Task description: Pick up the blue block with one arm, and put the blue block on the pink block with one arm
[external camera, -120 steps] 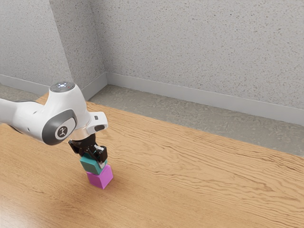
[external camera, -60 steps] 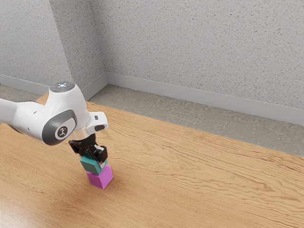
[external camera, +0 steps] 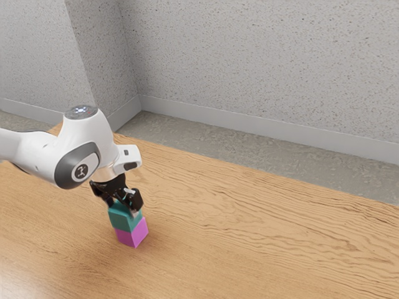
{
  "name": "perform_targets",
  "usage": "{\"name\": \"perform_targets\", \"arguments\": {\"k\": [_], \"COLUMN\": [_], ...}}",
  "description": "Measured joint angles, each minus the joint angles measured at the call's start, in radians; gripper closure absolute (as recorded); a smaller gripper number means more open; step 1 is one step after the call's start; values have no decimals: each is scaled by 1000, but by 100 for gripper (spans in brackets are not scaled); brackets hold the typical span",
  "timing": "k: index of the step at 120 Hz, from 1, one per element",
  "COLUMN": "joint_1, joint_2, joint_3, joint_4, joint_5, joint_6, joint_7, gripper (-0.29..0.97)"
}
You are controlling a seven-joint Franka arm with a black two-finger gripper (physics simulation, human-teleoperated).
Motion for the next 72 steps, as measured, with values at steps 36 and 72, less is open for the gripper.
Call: {"name": "perform_targets", "arguments": {"k": [36,72], "joint_1": [-34,-21], "joint_2": [-172,-102], "joint_3": [-10,13], "joint_4": [238,871], "joint_5": [67,88], "joint_6": [-90,-802], "joint_7": [-56,-600], "gripper": [3,1]}}
